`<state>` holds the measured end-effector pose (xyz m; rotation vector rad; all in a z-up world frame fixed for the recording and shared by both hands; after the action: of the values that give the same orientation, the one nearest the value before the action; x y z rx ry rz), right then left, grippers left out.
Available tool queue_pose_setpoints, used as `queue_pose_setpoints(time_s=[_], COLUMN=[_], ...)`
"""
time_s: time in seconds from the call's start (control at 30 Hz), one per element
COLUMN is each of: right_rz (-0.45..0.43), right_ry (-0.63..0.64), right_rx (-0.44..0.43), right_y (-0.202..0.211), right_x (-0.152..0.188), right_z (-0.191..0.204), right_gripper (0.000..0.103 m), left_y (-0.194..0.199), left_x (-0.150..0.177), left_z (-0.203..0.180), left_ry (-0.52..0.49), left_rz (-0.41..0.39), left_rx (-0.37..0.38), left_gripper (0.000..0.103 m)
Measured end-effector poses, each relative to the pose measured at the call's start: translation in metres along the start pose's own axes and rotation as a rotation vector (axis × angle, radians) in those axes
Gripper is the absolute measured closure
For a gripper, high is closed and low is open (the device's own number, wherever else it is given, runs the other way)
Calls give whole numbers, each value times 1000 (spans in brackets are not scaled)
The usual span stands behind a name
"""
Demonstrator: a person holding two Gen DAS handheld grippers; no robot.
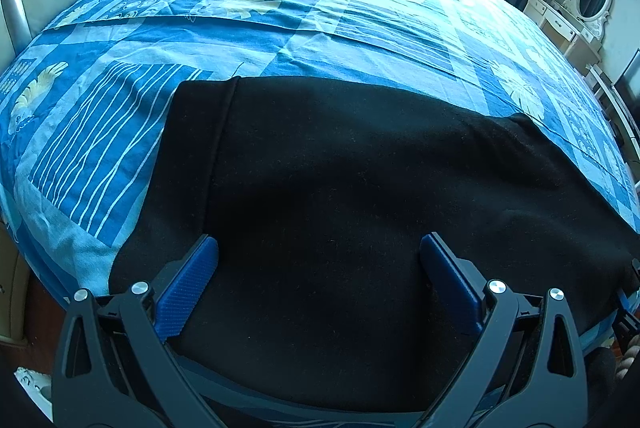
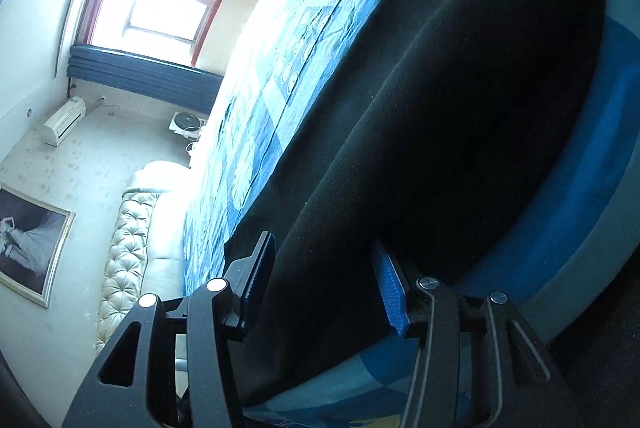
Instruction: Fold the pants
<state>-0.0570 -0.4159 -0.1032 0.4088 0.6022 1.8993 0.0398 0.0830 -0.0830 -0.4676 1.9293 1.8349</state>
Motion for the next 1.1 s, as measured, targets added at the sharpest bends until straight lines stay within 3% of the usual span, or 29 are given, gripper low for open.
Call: queue_pose_setpoints(time_s=[0.2,0.37,0.6,0.9,1.1], right_rz=[145,181,-2,-159,-284], right_ry=[76,78,47,-161,-226], right_rx=[-59,-85,-83,-63,-12], right_y=[-18,-20,13,39,64], right_x=[26,34,5,-38,-64], right_z=[10,9,10,-30,-44], right_gripper=[52,52,52,50,50], left_y=[0,0,0,-1,0], left_x=[0,1,0,1,1], left_z=[0,0,0,0,0], left_ry=[-3,-1,2,2,1], left_rz=[-1,0,2,1,1], left_rx=[-4,-4,-3,-5,-8], left_gripper=[3,3,3,3,2])
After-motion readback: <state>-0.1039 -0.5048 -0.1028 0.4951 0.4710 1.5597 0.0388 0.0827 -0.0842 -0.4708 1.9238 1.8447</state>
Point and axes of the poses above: each gripper's, at about its wrist camera, not at the fingertips, and y roughly against the way its jaws point, z to its left, x to its underside, the point moved 3 cm from there along -y, roughly the way its jaws point, and after that the axes turned 11 degrees about -y, right-handed, at the moved point
